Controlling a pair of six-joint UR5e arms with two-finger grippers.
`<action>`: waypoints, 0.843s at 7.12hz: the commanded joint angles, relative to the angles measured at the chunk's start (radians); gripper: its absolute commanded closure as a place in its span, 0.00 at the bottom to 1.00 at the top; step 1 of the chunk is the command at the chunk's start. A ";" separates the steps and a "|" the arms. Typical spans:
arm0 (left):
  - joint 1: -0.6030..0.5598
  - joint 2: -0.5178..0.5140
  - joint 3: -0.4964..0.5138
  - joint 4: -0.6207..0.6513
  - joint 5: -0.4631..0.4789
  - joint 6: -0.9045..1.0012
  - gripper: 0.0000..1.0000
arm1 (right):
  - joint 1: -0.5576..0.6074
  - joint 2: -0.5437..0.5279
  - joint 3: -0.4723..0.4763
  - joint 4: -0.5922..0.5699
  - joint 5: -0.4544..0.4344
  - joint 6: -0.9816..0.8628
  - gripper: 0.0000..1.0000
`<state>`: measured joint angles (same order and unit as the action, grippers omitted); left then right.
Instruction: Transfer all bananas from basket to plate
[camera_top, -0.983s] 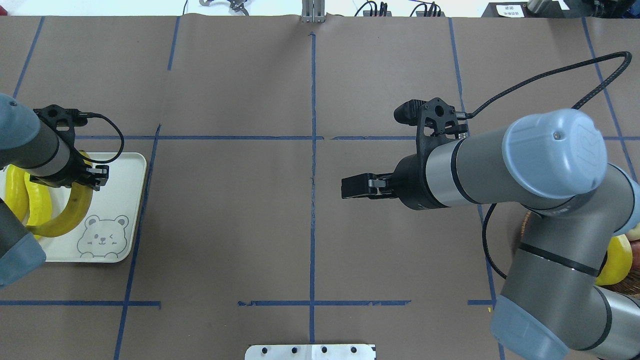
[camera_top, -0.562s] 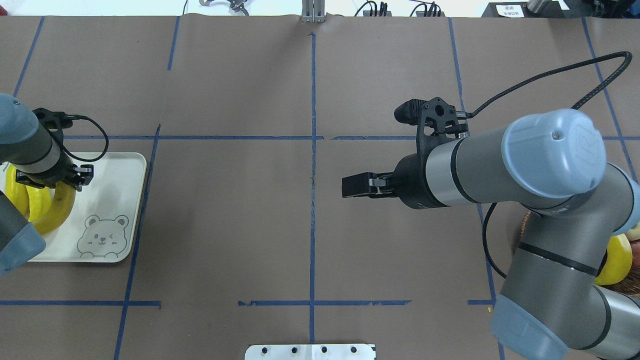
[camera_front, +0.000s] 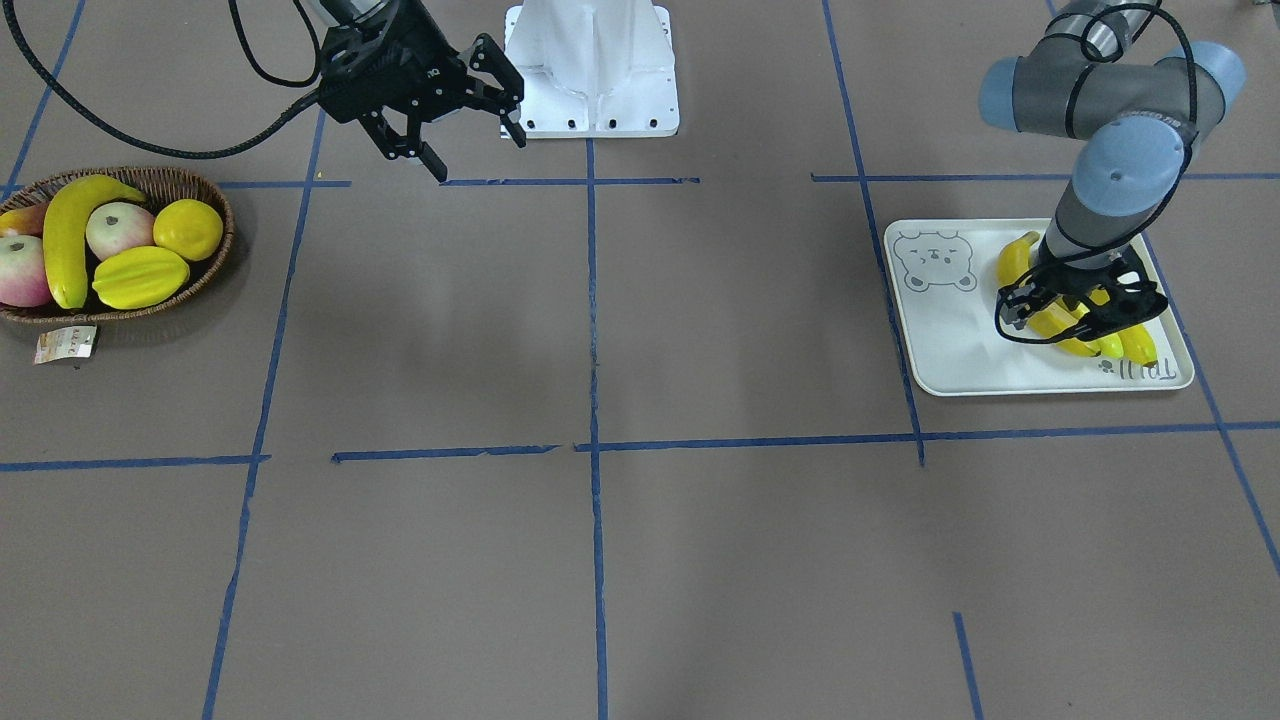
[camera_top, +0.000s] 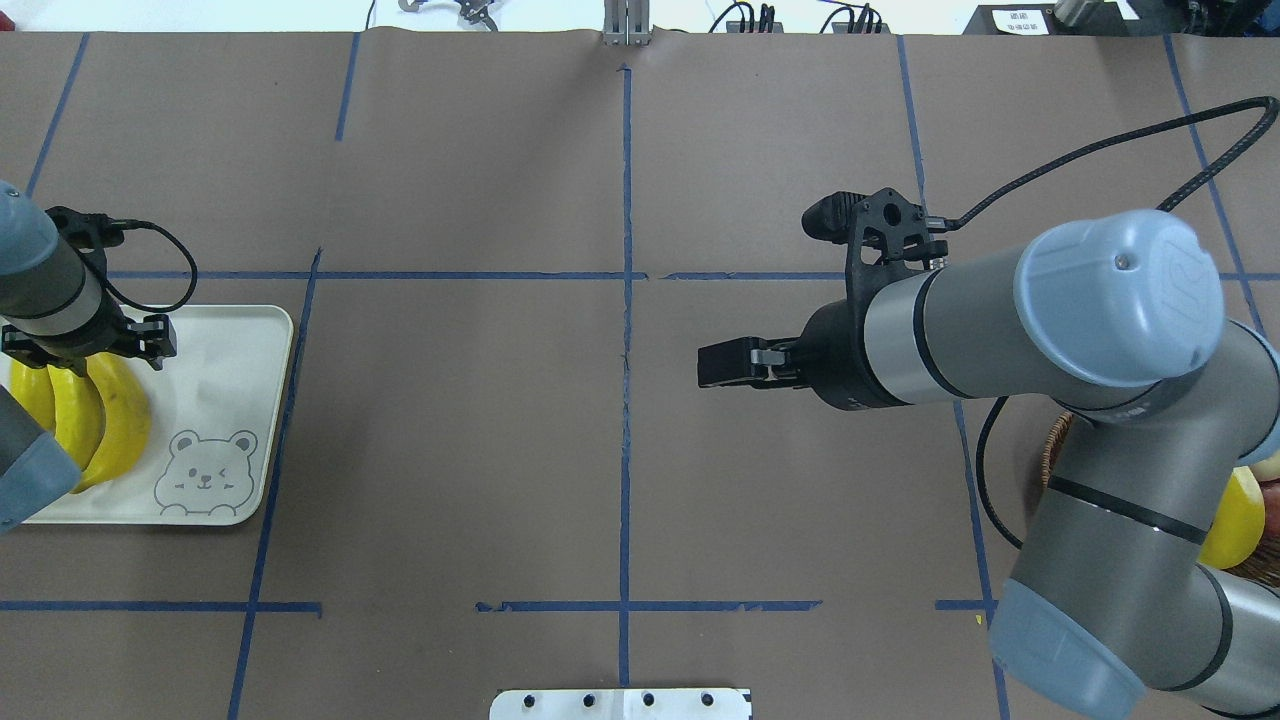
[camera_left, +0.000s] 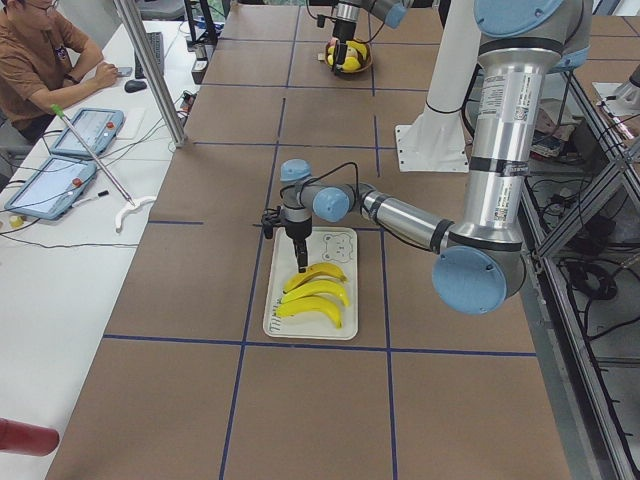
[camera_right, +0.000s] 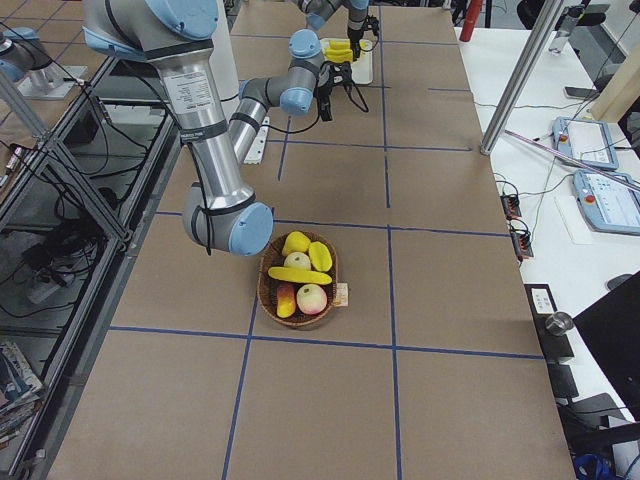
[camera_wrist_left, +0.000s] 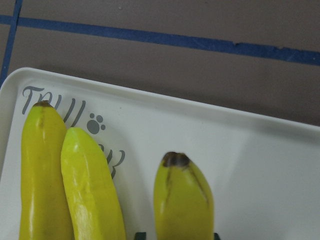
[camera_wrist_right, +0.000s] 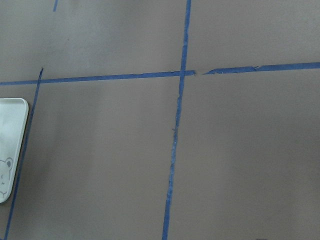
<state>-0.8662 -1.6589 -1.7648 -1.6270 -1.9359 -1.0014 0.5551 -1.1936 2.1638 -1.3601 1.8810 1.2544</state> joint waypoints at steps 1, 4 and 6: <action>-0.052 -0.010 -0.022 -0.001 -0.009 0.004 0.00 | 0.046 -0.053 0.005 -0.023 0.010 -0.010 0.00; -0.082 -0.070 -0.132 0.015 -0.094 -0.012 0.00 | 0.094 -0.347 0.161 -0.042 0.010 -0.013 0.00; -0.071 -0.134 -0.165 0.018 -0.159 -0.142 0.00 | 0.173 -0.546 0.209 -0.024 0.067 -0.030 0.00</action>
<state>-0.9425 -1.7446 -1.9129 -1.6120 -2.0574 -1.0658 0.6801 -1.6132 2.3419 -1.3957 1.9085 1.2368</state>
